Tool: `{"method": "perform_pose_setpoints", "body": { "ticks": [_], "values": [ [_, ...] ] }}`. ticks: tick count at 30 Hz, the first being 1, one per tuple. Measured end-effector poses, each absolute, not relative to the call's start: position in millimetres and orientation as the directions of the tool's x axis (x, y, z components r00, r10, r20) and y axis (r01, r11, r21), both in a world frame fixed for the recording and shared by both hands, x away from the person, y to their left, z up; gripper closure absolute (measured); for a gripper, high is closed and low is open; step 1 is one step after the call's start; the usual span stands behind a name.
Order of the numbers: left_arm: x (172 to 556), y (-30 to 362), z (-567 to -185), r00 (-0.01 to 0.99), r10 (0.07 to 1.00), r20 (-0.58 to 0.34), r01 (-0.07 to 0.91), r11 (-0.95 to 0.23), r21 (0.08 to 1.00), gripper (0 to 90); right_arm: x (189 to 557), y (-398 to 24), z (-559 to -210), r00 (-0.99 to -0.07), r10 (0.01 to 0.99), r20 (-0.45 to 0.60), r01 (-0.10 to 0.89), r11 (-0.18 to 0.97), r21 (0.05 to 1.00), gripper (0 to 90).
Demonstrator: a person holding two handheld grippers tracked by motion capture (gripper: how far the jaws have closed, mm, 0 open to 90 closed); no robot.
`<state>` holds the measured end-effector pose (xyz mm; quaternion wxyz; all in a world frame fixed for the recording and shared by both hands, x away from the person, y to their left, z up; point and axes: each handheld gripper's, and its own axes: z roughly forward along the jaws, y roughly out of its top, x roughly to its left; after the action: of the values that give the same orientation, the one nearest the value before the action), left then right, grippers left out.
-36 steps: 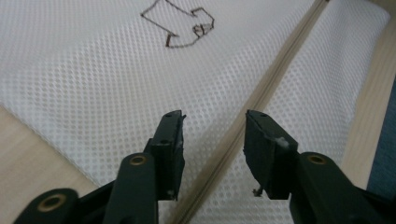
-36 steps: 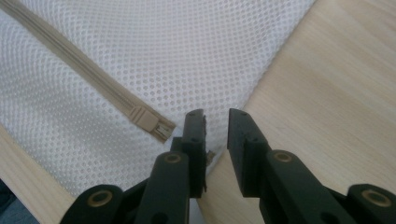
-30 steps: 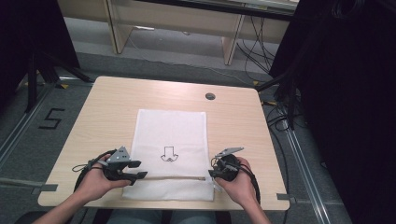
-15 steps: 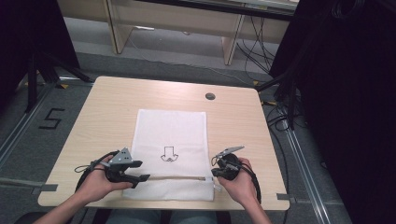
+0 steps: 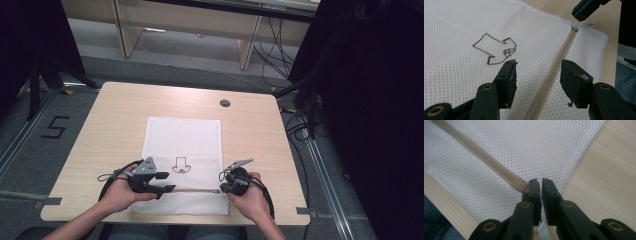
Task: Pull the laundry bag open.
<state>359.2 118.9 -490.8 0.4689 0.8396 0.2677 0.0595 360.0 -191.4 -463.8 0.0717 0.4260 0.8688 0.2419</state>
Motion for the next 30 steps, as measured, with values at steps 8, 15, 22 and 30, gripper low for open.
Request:
{"method": "perform_pose_setpoints", "body": {
  "ticks": [8,15,22,30],
  "values": [
    [359,91,-490,0.885,0.445,-0.138,0.355,-0.451,0.819,55.0,357,-182,-466,-0.619,0.777,0.118,0.735,0.519,0.436,90.0],
    [364,70,-489,0.907,0.402,-0.126,0.328,-0.488,0.809,60.7,365,-187,-473,-0.573,0.8,0.176,0.787,0.478,0.391,90.0],
    [368,55,-491,0.923,0.368,-0.113,0.306,-0.524,0.795,60.8,365,-187,-481,-0.537,0.823,0.184,0.821,0.461,0.337,90.0],
    [369,39,-491,0.929,0.348,-0.127,0.306,-0.526,0.794,62.0,365,-187,-477,-0.535,0.827,0.17,0.816,0.455,0.358,90.0]
  ]
}}
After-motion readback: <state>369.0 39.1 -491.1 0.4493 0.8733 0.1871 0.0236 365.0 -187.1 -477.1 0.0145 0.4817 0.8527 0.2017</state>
